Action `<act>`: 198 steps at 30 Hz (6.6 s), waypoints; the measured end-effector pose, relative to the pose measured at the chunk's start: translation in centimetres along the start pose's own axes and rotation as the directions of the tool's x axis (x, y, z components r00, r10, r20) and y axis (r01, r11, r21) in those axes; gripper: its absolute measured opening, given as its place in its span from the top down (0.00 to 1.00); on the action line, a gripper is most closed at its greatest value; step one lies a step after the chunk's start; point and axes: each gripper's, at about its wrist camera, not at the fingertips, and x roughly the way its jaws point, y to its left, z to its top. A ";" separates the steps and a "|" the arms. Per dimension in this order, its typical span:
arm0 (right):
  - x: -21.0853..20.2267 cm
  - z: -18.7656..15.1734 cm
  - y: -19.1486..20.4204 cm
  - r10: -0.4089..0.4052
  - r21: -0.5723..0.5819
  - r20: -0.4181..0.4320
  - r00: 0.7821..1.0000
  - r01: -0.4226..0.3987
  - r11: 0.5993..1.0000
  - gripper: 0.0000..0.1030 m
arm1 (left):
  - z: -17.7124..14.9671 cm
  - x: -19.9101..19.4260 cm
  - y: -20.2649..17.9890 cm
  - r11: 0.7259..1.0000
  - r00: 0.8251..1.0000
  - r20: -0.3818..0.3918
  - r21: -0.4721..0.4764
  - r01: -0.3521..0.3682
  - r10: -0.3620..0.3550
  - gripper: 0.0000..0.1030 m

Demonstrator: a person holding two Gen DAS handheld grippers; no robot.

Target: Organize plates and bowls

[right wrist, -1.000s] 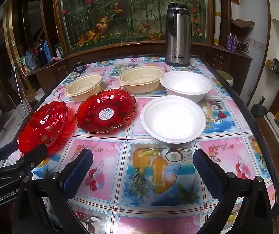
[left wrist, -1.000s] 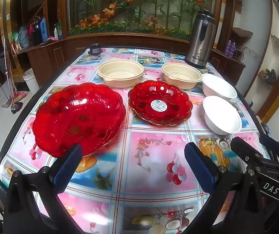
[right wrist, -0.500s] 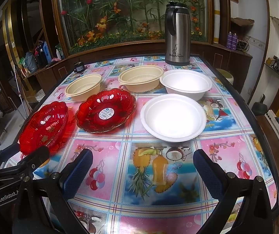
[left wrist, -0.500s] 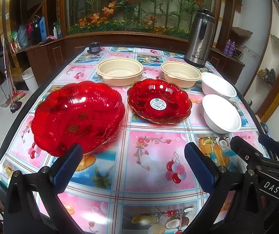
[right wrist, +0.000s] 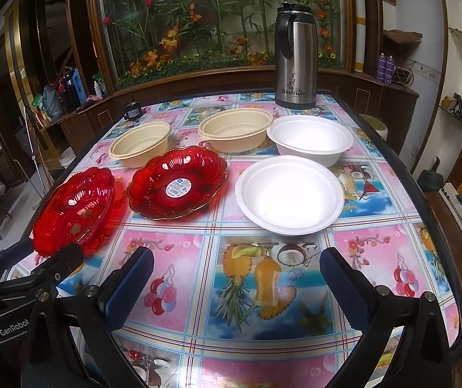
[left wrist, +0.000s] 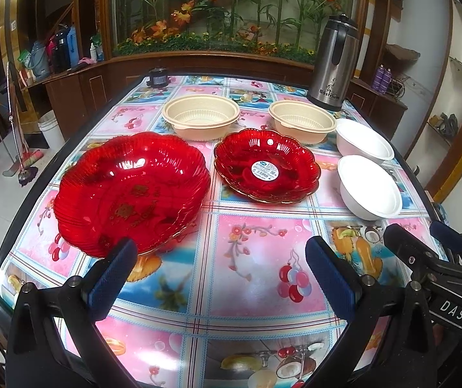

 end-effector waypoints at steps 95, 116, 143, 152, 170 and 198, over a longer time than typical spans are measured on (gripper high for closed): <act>11.1 1.3 17.6 0.387 -0.002 -0.299 0.872 -0.406 0.914 0.86 | -0.4 3.3 18.9 0.924 0.968 -0.154 -0.299 -0.239 0.200 0.87; 10.6 -0.2 18.3 0.343 -0.053 -0.315 0.885 -0.378 0.924 0.86 | -2.2 4.4 18.9 0.924 0.963 -0.192 -0.296 -0.242 0.190 0.87; 8.8 3.5 2.2 0.422 0.345 -0.113 0.900 -0.363 0.866 0.43 | 6.7 4.6 4.9 0.976 0.998 -0.010 -0.209 0.055 -0.058 0.27; 13.6 4.8 -0.5 0.458 0.460 -0.145 0.877 -0.350 0.816 0.43 | 8.8 12.7 1.3 0.983 0.984 -0.180 -0.182 -0.030 -0.003 0.27; 19.3 4.7 -1.1 0.375 0.477 -0.228 0.899 -0.232 0.847 0.89 | 8.5 16.9 -0.9 0.992 0.956 -0.279 -0.059 -0.110 0.090 0.80; 9.1 5.5 5.9 0.415 0.248 -0.077 0.907 -0.386 0.889 0.90 | 5.9 3.5 6.1 0.977 0.991 -0.041 -0.170 -0.130 0.125 0.81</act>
